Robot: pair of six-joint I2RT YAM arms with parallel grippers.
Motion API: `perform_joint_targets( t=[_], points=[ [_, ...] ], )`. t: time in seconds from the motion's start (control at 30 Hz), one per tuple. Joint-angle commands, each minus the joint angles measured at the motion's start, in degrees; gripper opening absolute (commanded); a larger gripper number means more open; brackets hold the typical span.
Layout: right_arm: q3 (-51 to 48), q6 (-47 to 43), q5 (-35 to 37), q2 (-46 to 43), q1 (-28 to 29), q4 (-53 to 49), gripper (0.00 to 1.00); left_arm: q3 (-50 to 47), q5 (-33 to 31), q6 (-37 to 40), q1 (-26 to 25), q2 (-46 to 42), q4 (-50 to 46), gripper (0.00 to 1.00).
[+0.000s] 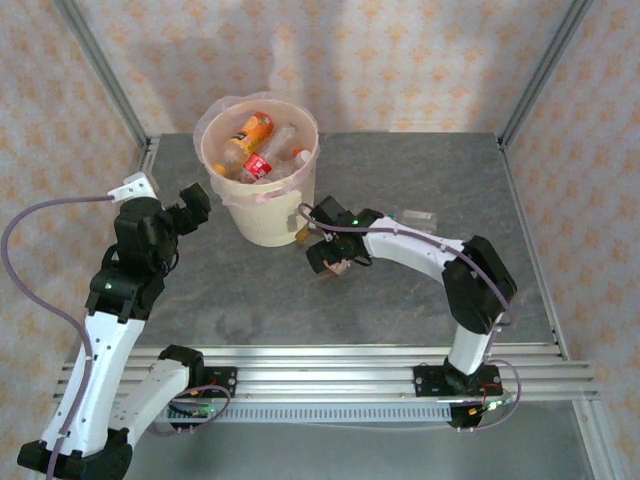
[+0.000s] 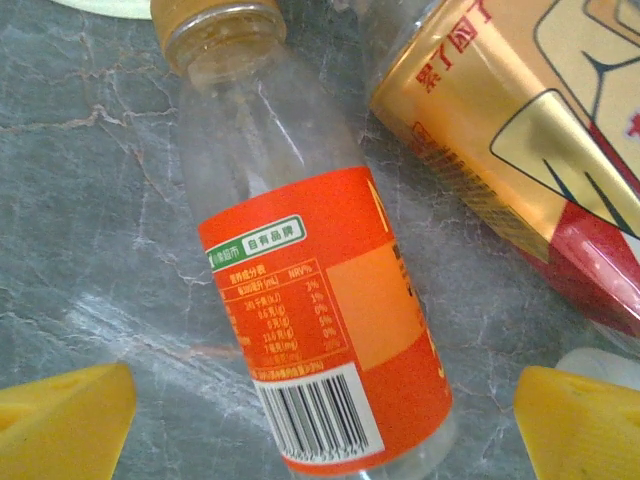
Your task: Put the plastic bottles in the bin
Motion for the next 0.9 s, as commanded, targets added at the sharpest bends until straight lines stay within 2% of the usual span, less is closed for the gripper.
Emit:
perform_joint_targets(
  t=[0.0,0.27,0.47,0.87],
  points=[
    [1.87,-1.61,-0.09,2.23,0.43,-0.52,0.95,-0.55,-2.20,-0.71,0.34,-0.63,0.89,1.00],
    [-1.33,0.32,-1.19,3.56,1.20,2.26,0.89,-0.74,-2.21,-0.93,0.34,-0.54,1.25,1.00],
    [-3.67,1.91,-2.66,4.08,1.26,4.63,0.77,-0.89,-1.99,-1.16,0.34,-0.37,1.42,1.00],
    [-3.74,4.30,-0.36,8.18,1.27,7.73,0.72,-0.64,-1.73,-1.24,0.34,0.06,1.23,1.00]
  ],
)
